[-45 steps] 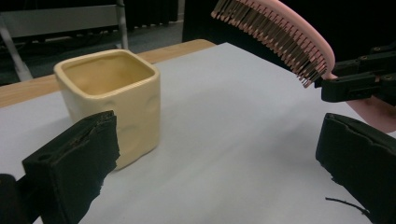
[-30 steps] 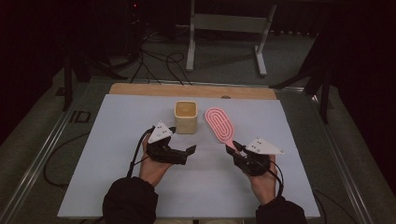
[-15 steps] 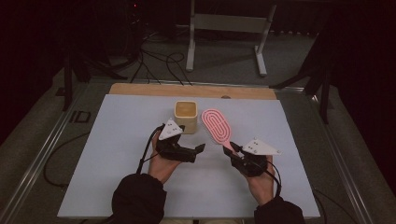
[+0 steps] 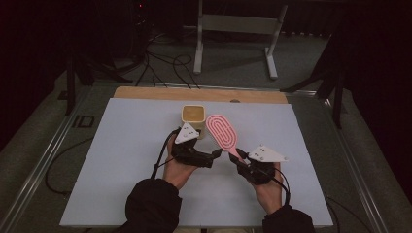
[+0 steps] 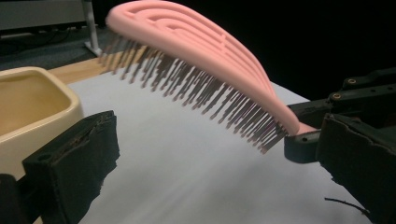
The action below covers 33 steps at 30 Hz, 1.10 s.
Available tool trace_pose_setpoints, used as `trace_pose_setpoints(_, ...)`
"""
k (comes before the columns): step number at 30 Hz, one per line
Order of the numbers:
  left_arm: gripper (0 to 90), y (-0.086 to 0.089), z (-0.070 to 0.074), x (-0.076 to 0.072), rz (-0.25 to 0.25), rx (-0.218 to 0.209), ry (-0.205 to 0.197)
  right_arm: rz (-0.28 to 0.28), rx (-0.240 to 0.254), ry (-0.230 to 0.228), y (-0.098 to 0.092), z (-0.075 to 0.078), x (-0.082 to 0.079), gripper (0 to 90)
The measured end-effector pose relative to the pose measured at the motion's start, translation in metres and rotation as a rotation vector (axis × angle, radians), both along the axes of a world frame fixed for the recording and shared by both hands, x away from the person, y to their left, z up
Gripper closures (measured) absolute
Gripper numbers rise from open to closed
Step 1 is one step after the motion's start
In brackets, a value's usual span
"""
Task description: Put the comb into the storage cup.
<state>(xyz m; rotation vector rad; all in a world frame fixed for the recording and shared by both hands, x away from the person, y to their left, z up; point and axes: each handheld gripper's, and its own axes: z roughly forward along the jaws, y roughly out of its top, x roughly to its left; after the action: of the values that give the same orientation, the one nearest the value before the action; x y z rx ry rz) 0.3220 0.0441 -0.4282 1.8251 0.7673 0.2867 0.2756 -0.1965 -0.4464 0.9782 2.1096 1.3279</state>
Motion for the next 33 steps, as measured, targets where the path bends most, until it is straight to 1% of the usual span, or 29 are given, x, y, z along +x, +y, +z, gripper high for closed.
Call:
trace_pose_setpoints(4, 0.1, -0.007, -0.001, 0.002, -0.008, -0.006, 0.013, 0.001, -0.001, -0.001, 0.001, 0.000, 0.000, 69.2)
trace_pose_setpoints(8, 0.1, -0.012, -0.002, 0.003, -0.005, -0.010, 0.024, 0.007, 0.002, -0.003, 0.003, -0.001, -0.001, 69.2)
trace_pose_setpoints(12, 0.2, -0.015, -0.003, 0.006, -0.004, -0.017, 0.035, 0.016, -0.006, -0.005, 0.006, -0.001, -0.002, 69.2)
trace_pose_setpoints(16, 4.5, -0.019, -0.003, 0.008, -0.015, -0.028, 0.061, 0.020, -0.005, -0.010, 0.009, -0.001, -0.003, 69.2)
trace_pose_setpoints(19, 10.1, -0.022, -0.004, 0.009, -0.020, -0.039, 0.083, 0.024, -0.009, -0.011, 0.010, -0.002, -0.003, 69.2)
trace_pose_setpoints(21, 16.9, -0.024, -0.005, 0.010, -0.001, -0.035, 0.095, 0.025, -0.010, -0.011, 0.010, -0.003, -0.003, 69.2)
trace_pose_setpoints(23, 23.5, -0.025, -0.005, 0.012, 0.000, -0.039, 0.117, 0.026, -0.007, -0.012, 0.011, -0.004, -0.003, 69.2)
trace_pose_setpoints(24, 26.9, -0.026, -0.006, 0.013, 0.013, -0.038, 0.127, 0.027, -0.009, -0.013, 0.011, -0.004, -0.003, 69.2)
trace_pose_setpoints(25, 30.2, -0.026, -0.006, 0.013, 0.013, -0.038, 0.127, 0.027, -0.009, -0.013, 0.011, -0.004, -0.003, 69.2)
trace_pose_setpoints(26, 32.2, -0.026, -0.006, 0.013, 0.011, -0.046, 0.136, 0.029, -0.011, -0.011, 0.011, -0.004, -0.003, 69.2)
trace_pose_setpoints(27, 34.2, -0.026, -0.006, 0.014, 0.005, -0.066, 0.151, 0.028, -0.009, -0.009, 0.012, -0.004, -0.003, 69.2)
trace_pose_setpoints(28, 36.6, -0.025, -0.006, 0.015, 0.008, -0.072, 0.154, 0.029, -0.012, -0.009, 0.012, -0.004, -0.003, 69.2)
trace_pose_setpoints(29, 39.7, -0.024, -0.005, 0.015, 0.001, -0.081, 0.156, 0.030, -0.011, -0.010, 0.012, -0.005, -0.003, 69.2)
trace_pose_setpoints(31, 42.6, -0.023, -0.004, 0.015, -0.013, -0.096, 0.159, 0.031, -0.009, -0.006, 0.012, -0.005, -0.003, 69.2)
trace_pose_setpoints(32, 44.2, -0.022, -0.004, 0.015, -0.028, -0.106, 0.163, 0.037, -0.012, -0.007, 0.012, -0.006, -0.003, 69.2)
trace_pose_setpoints(33, 47.1, -0.022, -0.003, 0.014, -0.034, -0.108, 0.160, 0.037, -0.013, -0.007, 0.013, -0.006, -0.003, 69.2)
